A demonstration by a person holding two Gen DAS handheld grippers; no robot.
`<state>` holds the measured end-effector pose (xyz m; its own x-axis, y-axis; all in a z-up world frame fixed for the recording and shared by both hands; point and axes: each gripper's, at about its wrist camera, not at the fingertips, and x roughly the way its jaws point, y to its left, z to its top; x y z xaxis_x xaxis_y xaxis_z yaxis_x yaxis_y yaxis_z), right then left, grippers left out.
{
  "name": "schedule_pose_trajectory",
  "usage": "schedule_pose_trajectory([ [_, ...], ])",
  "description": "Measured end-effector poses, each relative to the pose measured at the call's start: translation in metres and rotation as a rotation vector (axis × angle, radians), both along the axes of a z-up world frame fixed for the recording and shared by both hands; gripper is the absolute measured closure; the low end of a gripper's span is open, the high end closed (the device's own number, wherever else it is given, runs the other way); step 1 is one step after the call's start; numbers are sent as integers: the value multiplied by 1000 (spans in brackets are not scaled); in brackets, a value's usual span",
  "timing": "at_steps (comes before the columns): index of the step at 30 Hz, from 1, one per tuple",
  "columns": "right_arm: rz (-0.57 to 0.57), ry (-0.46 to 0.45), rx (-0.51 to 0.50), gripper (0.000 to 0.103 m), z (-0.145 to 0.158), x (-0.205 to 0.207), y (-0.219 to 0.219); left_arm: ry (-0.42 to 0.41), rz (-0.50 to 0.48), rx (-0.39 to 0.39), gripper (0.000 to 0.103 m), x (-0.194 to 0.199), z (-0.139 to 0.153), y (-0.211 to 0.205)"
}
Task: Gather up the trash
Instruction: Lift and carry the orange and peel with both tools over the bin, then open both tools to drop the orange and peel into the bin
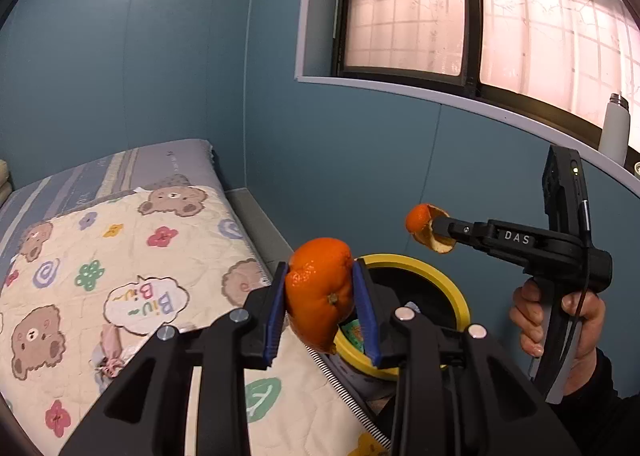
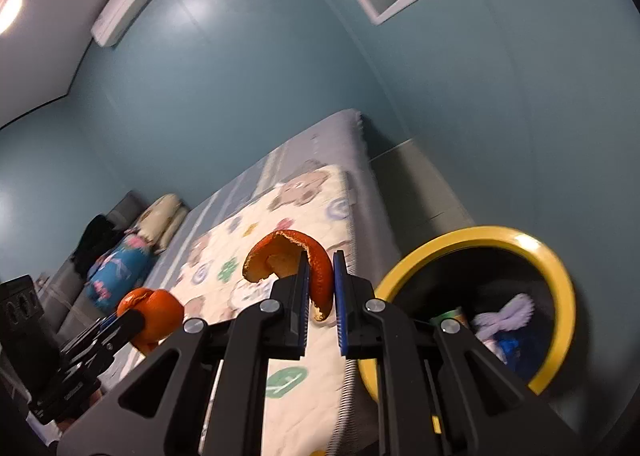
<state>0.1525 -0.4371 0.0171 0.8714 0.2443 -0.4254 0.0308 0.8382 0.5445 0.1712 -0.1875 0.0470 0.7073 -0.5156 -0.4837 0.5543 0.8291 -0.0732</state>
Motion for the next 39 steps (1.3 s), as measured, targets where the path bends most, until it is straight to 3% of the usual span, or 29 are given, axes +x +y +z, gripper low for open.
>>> schedule_pose_trajectory([
  [13, -172, 36, -73, 92, -21, 14, -30, 65, -50, 22, 73, 38, -23, -51],
  [39, -279, 254, 10, 91, -114, 43, -75, 259, -96, 124, 71, 95, -116, -131],
])
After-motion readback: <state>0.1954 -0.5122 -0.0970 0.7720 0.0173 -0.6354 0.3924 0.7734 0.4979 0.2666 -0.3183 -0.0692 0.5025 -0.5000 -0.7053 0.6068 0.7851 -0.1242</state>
